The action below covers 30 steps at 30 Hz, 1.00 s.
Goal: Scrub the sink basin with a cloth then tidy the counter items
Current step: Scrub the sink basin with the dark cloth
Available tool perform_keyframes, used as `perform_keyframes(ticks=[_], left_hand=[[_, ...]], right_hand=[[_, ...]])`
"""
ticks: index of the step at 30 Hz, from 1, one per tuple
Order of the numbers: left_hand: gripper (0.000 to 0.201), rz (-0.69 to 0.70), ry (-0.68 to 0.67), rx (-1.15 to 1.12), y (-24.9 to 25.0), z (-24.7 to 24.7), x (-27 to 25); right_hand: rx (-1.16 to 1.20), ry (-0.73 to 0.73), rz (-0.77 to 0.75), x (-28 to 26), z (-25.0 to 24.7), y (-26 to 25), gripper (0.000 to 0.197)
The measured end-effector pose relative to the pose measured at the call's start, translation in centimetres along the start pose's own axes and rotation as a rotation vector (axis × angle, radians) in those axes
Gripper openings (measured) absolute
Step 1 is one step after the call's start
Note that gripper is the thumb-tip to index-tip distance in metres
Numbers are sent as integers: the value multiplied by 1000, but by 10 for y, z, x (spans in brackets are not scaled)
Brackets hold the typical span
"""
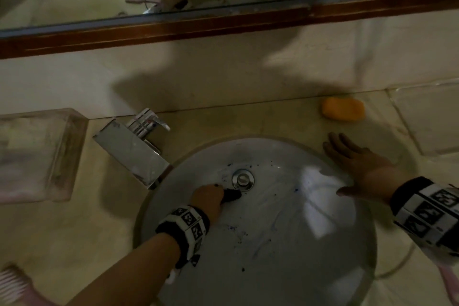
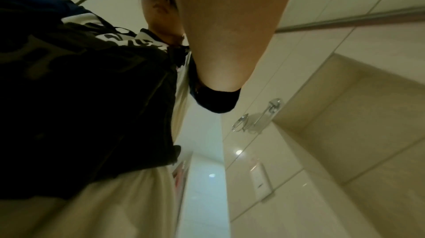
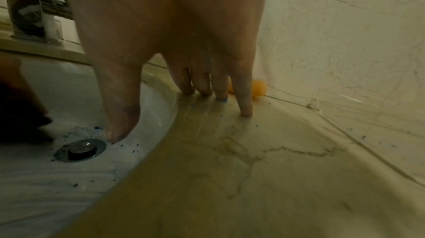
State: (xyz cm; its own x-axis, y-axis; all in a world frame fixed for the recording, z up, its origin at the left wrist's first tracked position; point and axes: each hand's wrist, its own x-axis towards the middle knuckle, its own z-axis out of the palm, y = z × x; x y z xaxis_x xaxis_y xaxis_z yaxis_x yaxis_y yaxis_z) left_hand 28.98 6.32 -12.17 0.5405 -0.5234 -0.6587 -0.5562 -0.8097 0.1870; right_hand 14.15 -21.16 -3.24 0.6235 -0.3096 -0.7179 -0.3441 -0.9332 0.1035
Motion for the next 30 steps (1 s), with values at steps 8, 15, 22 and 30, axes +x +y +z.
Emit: perform_keyframes(ticks=[8, 15, 22, 30], left_hand=[[36, -346, 245, -377, 9, -19, 23], [38, -148, 24, -192, 54, -10, 48], [24, -92, 22, -199, 31, -5, 42], [31, -232, 280, -522, 31, -23, 41]], right_hand=[[-5, -17, 4, -2, -1, -2, 108], [-20, -45, 4, -2, -1, -1, 109], [0, -30, 18, -3, 0, -1, 108], [34, -34, 23, -5, -3, -4, 108]])
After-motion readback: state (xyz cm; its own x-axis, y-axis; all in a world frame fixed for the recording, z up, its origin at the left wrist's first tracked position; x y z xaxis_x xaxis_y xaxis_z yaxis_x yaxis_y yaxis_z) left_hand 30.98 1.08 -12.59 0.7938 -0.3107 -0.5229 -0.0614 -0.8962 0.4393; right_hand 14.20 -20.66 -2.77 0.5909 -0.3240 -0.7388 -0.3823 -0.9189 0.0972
